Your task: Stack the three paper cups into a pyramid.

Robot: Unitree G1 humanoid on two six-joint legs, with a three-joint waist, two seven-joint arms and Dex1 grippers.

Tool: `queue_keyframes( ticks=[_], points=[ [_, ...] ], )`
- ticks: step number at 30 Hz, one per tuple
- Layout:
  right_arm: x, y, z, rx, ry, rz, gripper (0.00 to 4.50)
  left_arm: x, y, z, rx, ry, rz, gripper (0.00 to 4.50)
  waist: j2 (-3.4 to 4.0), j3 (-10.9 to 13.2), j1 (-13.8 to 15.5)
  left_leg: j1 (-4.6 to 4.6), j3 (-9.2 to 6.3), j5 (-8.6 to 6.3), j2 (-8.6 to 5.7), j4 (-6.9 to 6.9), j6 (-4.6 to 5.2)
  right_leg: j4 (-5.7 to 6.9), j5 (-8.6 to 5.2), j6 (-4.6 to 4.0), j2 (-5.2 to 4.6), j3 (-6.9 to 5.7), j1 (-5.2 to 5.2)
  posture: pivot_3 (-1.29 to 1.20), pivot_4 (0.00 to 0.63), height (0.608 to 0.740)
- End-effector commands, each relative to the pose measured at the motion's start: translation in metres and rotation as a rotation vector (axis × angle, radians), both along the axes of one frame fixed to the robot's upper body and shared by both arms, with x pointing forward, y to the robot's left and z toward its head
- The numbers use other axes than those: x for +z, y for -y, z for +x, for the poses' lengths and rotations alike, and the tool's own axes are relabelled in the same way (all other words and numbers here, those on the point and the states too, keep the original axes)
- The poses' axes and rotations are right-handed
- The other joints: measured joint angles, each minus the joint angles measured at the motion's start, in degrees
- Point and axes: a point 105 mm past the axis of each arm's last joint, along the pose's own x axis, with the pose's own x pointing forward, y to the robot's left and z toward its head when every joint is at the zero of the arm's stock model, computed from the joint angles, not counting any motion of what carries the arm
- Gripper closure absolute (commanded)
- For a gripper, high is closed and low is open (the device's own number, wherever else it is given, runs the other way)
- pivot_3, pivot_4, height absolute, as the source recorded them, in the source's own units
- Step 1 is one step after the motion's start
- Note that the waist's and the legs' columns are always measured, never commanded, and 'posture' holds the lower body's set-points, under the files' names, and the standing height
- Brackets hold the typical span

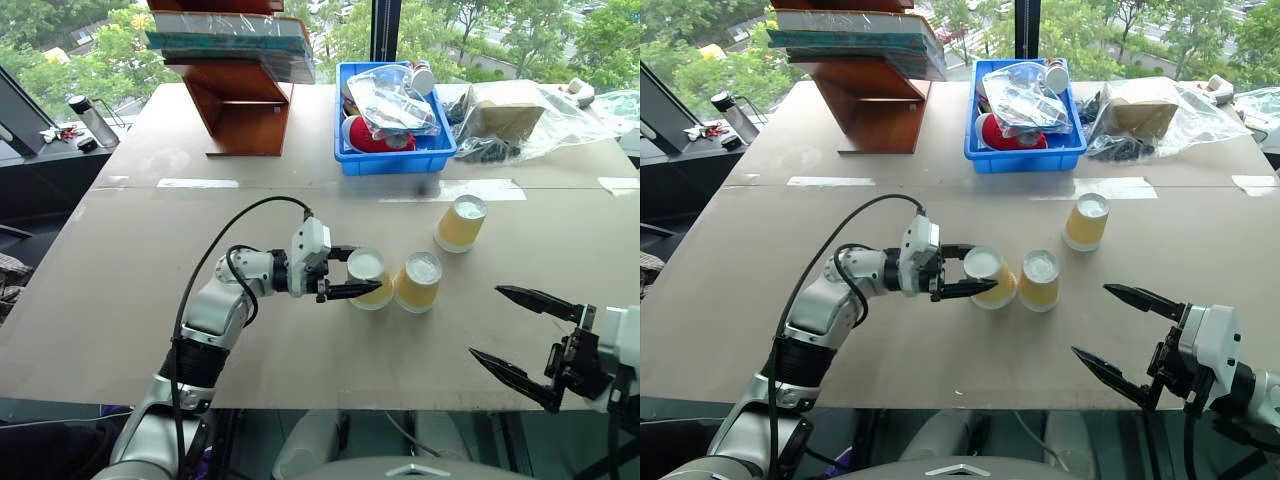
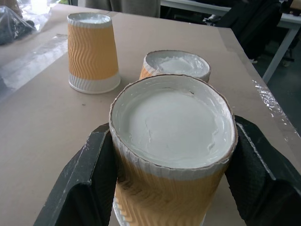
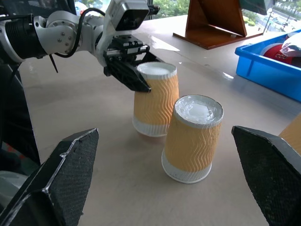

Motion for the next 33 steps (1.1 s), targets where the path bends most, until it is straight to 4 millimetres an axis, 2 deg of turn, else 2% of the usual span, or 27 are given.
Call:
queue_keyframes(
  ticks=[1,7,12,19,20,21,22,27,33],
  points=[
    [0.013,-0.001,-0.005,0.000,0.046,0.011,0.00,0.004,0.003,-0.003,-0.025,0.041,0.002,1.69,0.00,0.00,0.05,0.00,0.00,0.00,0.00,0.03,0.00,0.03,0.00,0.00,0.00,0.00,0.00,0.00,0.150,0.740],
    [0.017,0.003,-0.001,-0.029,0.067,0.013,0.00,0.005,0.011,0.003,-0.010,0.053,0.002,1.69,-0.01,0.01,0.08,0.00,0.00,0.00,-0.02,0.22,0.00,0.23,0.00,0.00,0.00,0.01,0.01,0.00,0.150,0.740],
    [0.016,0.003,-0.001,-0.031,0.060,0.009,0.00,-0.004,0.006,0.010,0.020,0.047,0.013,1.69,-0.01,0.00,0.06,0.01,0.00,0.00,-0.02,0.25,0.00,0.31,0.00,0.01,0.00,0.01,0.01,0.00,0.150,0.740],
    [0.015,0.005,0.000,-0.036,0.053,-0.001,0.00,-0.013,0.005,0.005,-0.007,0.034,0.011,1.69,-0.02,-0.01,0.04,0.04,0.00,0.00,-0.03,0.27,0.00,0.35,0.00,0.01,0.00,0.02,0.02,0.00,0.150,0.740],
    [0.015,0.006,0.000,-0.036,0.052,-0.002,0.00,-0.012,0.007,0.004,-0.012,0.032,0.006,0.88,-0.02,-0.01,0.04,0.04,0.01,0.00,-0.02,0.27,0.00,0.35,0.00,0.01,0.00,0.03,0.02,0.00,0.150,0.740],
    [0.015,0.006,0.000,-0.036,0.053,-0.002,0.00,-0.011,0.008,0.002,-0.018,0.034,0.006,0.59,-0.02,-0.01,0.00,0.04,0.01,0.00,-0.02,0.27,0.00,0.35,0.00,0.01,0.00,0.03,0.02,0.00,0.150,0.740],
    [0.015,0.006,0.000,-0.036,0.053,-0.003,0.00,-0.011,0.009,0.000,-0.020,0.037,0.006,0.08,-0.02,-0.01,-0.02,0.04,0.01,0.00,-0.02,0.27,0.00,0.35,0.00,0.01,0.00,0.03,0.01,0.00,0.150,0.740],
    [0.020,0.004,0.009,-0.047,0.077,0.022,0.00,-0.005,0.006,-0.002,0.035,0.029,-0.015,0.03,-0.05,0.00,0.03,0.01,0.00,0.00,-0.02,0.27,0.00,0.33,0.00,0.01,0.00,0.03,0.00,0.00,0.150,0.740],
    [0.021,0.010,0.059,-0.205,0.066,0.029,0.00,0.021,-0.032,-0.018,0.100,0.007,-0.051,0.03,-0.09,0.04,-0.89,0.04,0.01,0.00,0.00,0.24,0.00,0.38,-0.01,0.00,0.02,0.08,-0.02,0.00,0.150,0.740]
  ],
)
